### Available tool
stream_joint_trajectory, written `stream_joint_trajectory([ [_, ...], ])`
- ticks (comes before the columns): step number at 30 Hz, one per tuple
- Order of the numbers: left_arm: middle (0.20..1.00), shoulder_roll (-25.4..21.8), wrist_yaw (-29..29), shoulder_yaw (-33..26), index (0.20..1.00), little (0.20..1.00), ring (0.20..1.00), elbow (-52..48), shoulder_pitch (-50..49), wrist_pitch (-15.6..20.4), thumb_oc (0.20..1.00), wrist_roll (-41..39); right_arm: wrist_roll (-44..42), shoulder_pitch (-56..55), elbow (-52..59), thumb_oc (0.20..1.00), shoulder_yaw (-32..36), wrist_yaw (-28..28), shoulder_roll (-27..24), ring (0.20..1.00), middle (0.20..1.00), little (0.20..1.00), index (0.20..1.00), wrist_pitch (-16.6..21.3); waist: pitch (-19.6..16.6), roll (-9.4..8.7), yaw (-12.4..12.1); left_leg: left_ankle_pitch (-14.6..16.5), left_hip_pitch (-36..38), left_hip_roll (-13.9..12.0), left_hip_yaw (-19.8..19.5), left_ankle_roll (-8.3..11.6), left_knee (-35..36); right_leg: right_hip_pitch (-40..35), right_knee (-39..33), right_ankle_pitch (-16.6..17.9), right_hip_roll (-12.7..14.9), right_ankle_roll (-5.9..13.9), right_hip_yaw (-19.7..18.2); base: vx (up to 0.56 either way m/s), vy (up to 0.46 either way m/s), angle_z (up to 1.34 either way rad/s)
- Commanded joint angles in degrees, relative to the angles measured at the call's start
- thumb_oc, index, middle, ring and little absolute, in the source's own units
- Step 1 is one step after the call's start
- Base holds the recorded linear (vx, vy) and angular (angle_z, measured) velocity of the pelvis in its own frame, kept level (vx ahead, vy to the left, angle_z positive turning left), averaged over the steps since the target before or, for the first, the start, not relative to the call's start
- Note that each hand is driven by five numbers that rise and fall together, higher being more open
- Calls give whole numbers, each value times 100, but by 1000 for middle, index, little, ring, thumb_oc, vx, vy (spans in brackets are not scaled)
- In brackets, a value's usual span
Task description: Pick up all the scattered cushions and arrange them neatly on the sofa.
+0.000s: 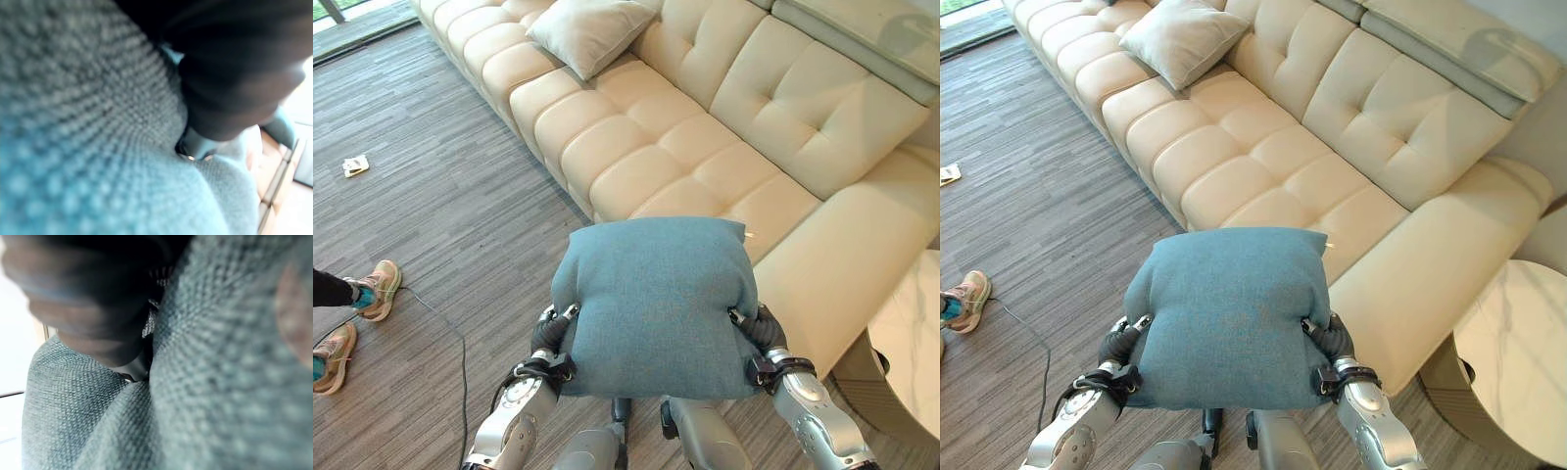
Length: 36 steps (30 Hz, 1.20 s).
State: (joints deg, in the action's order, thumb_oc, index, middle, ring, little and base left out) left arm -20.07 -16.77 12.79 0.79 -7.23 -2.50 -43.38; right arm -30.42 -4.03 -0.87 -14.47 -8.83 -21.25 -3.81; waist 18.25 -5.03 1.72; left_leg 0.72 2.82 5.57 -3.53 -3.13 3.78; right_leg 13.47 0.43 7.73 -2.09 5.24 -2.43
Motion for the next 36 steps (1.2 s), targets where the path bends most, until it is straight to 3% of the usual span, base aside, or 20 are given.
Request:
stream_joint_trajectory([
  [1, 200, 377, 636, 401, 200, 200, 200, -858, 289, 349, 200, 19, -57, 157, 670, 200, -75, 387, 244, 200, 200, 200, 200, 516, -706, 171, 269, 810, 415, -25, 219, 108, -553, -359, -250, -217, -199, 16, 207, 475, -110, 56],
  [2, 200, 407, 682, 448, 200, 200, 200, -838, 260, 329, 200, -9, -38, 68, 690, 200, -39, 424, 177, 200, 200, 200, 200, 493, -761, 294, 348, 626, 396, -99, 337, 295, -1054, -625, -277, -356, -164, -92, 381, 338, -77, 55],
  [3, 200, 408, 682, 449, 200, 200, 200, -838, 259, 329, 200, -9, -38, 67, 691, 200, -38, 424, 176, 200, 200, 200, 200, 493, -757, 296, 353, 633, 396, -101, 332, 296, -1065, -633, -281, -355, -164, -92, 386, 319, -78, 65],
  [4, 200, 416, 694, 460, 200, 200, 200, -849, 257, 334, 200, -35, -47, 32, 689, 200, -24, 439, 146, 200, 200, 200, 200, 482, -760, 345, 382, 432, 315, -126, 454, 434, -1421, -785, -326, -424, -151, -146, 451, 180, -59, 57],
  [5, 200, 416, 729, 482, 200, 200, 200, -878, 248, 341, 200, -64, -42, 6, 726, 200, 16, 452, 61, 200, 200, 200, 200, 465, -670, 381, 385, 31, -47, -103, 565, 719, -2397, -1041, -382, -503, -132, -241, 487, 229, -87, 45],
  [6, 200, 405, 744, 477, 200, 200, 200, -892, 216, 348, 200, -86, -56, -13, 763, 200, 19, 478, 19, 200, 200, 200, 200, 461, -632, 387, 375, -148, -241, -91, 570, 825, -2961, -1121, -352, -573, -161, -312, 460, 221, -113, 30],
  [7, 200, 407, 738, 501, 200, 200, 200, -900, 190, 369, 200, -112, -88, -44, 805, 200, 30, 504, -30, 200, 200, 200, 200, 467, -554, 379, 328, -362, -638, -7, 525, 997, -3953, -1282, -328, -654, -177, -407, 410, 130, -77, -5],
  [9, 200, 417, 723, 501, 200, 200, 200, -916, 180, 360, 200, -125, -103, -65, 835, 200, 58, 489, -33, 200, 200, 200, 200, 475, -546, 364, 319, -300, -804, -53, 586, 953, -4203, -1328, -329, -688, -185, -446, 370, 108, -72, -43],
  [10, 200, 434, 706, 522, 200, 200, 200, -918, 197, 332, 200, -116, -128, -61, 867, 200, 88, 455, -16, 200, 200, 200, 200, 491, -522, 327, 322, -174, -1007, -87, 651, 837, -4371, -1387, -332, -680, -163, -461, 305, 134, -88, -46],
  [11, 200, 435, 705, 529, 200, 200, 200, -911, 225, 311, 200, -116, -150, -74, 887, 200, 115, 415, 6, 200, 200, 200, 200, 505, -514, 286, 330, -14, -1194, -88, 670, 690, -4334, -1431, -328, -691, -134, -467, 243, 186, -74, -39],
  [12, 200, 447, 671, 566, 200, 200, 200, -884, 289, 290, 200, -93, -134, -63, 881, 200, 110, 360, 71, 200, 200, 200, 200, 548, -508, 211, 328, 310, -1423, -21, 586, 460, -3821, -1499, -284, -743, -78, -451, 115, 141, -41, -24],
  [13, 200, 445, 671, 565, 200, 200, 200, -884, 290, 290, 200, -93, -134, -62, 880, 200, 110, 360, 72, 200, 200, 200, 200, 548, -515, 206, 331, 301, -1431, -15, 585, 460, -3814, -1489, -284, -742, -72, -450, 117, 183, -20, -22],
  [15, 200, 454, 668, 544, 200, 200, 200, -866, 293, 268, 200, -68, -76, -50, 843, 200, 100, 309, 101, 200, 200, 200, 200, 540, -545, 126, 332, 506, -1256, -12, 466, 272, -2588, -1546, -215, -845, -32, -398, 47, 206, 10, -11],
  [18, 200, 483, 642, 465, 200, 200, 200, -841, 248, 269, 200, 33, 96, -12, 768, 200, 62, 304, 125, 200, 200, 200, 200, 522, -643, 176, 316, -300, -976, -182, 8, 337, -669, -1609, -68, -1022, -117, -384, -42, 274, 55, -16],
  [20, 200, 510, 660, 480, 200, 200, 200, -794, 271, 288, 200, 89, 150, 1, 699, 200, 102, 290, 114, 200, 200, 200, 200, 541, -681, 222, 352, -582, -1003, -271, 173, 417, -178, -1726, -49, -1132, -127, -386, -31, 308, 106, -28],
  [22, 200, 503, 629, 493, 200, 200, 200, -758, 208, 273, 200, -43, 192, -60, 689, 200, 110, 329, 182, 200, 200, 200, 200, 461, -862, 300, 324, -577, -637, -217, 206, 335, 122, -1905, 29, -1359, -65, -352, -76, 566, 262, -2],
  [27, 200, 470, 560, 426, 200, 200, 200, -765, 226, 291, 200, -28, 274, 142, 622, 200, 15, 316, 234, 200, 200, 200, 200, 437, -870, 320, 224, -390, -466, -165, 461, 158, 72, -1721, 618, -1517, 49, -232, -204, 265, 188, -46],
  [29, 200, 384, 499, 338, 200, 200, 200, -772, 326, 287, 200, 75, 352, 333, 555, 200, -51, 317, 321, 200, 200, 200, 200, 422, -759, 383, 167, -178, -248, -162, 859, -12, 86, -1148, 1892, -1472, 201, -35, -137, 191, 226, -96],
  [31, 200, 326, 484, 333, 200, 200, 200, -763, 393, 263, 200, 187, 337, 346, 525, 200, -99, 312, 413, 200, 200, 200, 200, 417, -684, 425, 220, -82, -107, -195, 1114, -22, 122, -771, 2367, -1273, 312, 54, 73, 96, 129, -90],
  [36, 200, 261, 512, 154, 200, 200, 200, -589, 581, 286, 200, 449, 209, 410, 450, 200, -113, 326, 508, 200, 200, 200, 200, 428, -632, 467, 319, 174, 105, -353, 1789, 102, 122, -324, 1068, -979, 342, 91, 927, 100, 28, -59],
])
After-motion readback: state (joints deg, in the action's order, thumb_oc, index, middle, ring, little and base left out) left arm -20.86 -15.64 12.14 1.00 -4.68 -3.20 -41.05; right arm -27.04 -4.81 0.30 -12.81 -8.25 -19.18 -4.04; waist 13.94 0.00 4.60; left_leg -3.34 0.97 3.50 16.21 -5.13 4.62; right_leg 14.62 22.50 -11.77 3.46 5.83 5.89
